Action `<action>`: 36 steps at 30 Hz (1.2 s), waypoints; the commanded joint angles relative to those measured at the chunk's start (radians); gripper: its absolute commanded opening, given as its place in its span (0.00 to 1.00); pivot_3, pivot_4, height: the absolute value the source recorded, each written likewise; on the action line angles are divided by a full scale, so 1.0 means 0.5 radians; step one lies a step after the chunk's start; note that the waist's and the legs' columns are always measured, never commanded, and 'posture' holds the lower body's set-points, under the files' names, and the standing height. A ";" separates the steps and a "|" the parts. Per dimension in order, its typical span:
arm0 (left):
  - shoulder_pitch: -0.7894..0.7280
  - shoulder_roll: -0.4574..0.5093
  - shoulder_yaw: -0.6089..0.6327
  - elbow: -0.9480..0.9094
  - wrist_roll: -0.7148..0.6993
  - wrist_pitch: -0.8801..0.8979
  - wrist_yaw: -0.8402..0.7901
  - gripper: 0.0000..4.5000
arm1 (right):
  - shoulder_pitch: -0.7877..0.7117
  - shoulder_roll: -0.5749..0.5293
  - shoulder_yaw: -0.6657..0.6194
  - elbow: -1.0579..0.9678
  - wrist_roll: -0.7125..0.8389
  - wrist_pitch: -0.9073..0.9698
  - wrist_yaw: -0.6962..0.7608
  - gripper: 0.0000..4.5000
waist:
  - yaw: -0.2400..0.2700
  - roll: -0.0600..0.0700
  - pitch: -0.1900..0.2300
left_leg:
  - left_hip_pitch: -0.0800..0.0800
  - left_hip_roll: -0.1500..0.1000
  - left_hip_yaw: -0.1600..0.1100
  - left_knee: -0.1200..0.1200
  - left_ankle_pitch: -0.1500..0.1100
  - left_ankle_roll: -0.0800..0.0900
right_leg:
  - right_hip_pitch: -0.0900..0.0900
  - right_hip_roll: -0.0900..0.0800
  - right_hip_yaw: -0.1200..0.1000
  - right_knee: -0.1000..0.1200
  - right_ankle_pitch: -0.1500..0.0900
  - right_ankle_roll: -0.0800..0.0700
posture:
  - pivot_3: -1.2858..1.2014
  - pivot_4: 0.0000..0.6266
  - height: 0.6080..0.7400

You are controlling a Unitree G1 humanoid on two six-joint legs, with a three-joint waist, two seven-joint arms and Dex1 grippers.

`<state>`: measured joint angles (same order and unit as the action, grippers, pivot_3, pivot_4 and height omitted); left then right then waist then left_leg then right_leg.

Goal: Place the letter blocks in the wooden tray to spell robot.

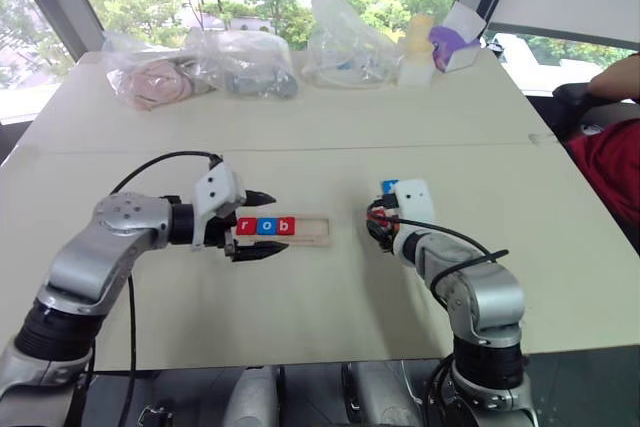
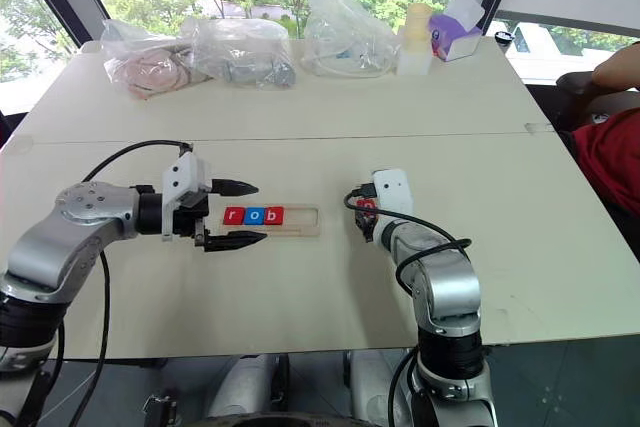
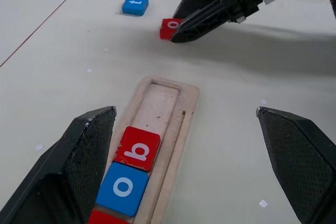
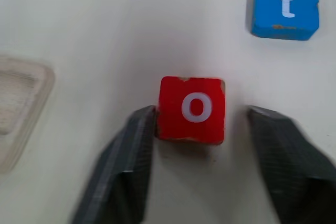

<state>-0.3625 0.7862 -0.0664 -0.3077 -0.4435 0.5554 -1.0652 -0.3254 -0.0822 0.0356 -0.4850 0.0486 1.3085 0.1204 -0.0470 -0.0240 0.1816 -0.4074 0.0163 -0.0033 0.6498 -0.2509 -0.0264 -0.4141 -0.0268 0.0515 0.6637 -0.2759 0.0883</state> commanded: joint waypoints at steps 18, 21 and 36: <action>-0.095 -0.048 -0.098 0.022 0.041 -0.091 -0.092 1.00 | 0.155 -0.042 -0.132 -0.465 0.060 0.206 -0.047 0.48 | 0.003 0.001 0.000 | -0.002 -0.001 -0.001 -0.001 0.000 0.000 | -0.001 -0.001 -0.001 -0.002 -0.001 0.000 | 0.52 0.24 0.96; -0.087 -0.031 -0.096 0.017 0.045 -0.077 -0.101 1.00 | 0.185 -0.230 -0.050 -0.464 0.103 0.062 0.082 0.60 | 0.005 0.001 0.000 | -0.003 -0.001 -0.001 -0.001 0.000 0.000 | -0.001 -0.001 0.000 -0.002 -0.001 0.000 | 0.52 0.24 0.96; -0.053 0.004 -0.065 -0.002 0.041 -0.050 -0.038 1.00 | 0.128 -0.818 -0.037 0.262 0.416 -0.958 0.946 0.99 | 0.008 0.000 0.001 | -0.002 -0.001 -0.001 -0.001 0.000 0.000 | 0.001 0.001 0.000 -0.004 -0.001 0.002 | 0.52 0.24 0.96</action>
<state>-0.3919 0.7803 -0.1255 -0.2864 -0.4229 0.5362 -1.0864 -0.2460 -0.4842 0.0136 -0.3528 0.2409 0.8762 0.5661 -0.0432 -0.0241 0.1821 -0.4086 0.0157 -0.0036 0.6494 -0.2509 -0.0263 -0.4137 -0.0267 0.0514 0.6616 -0.2764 0.0893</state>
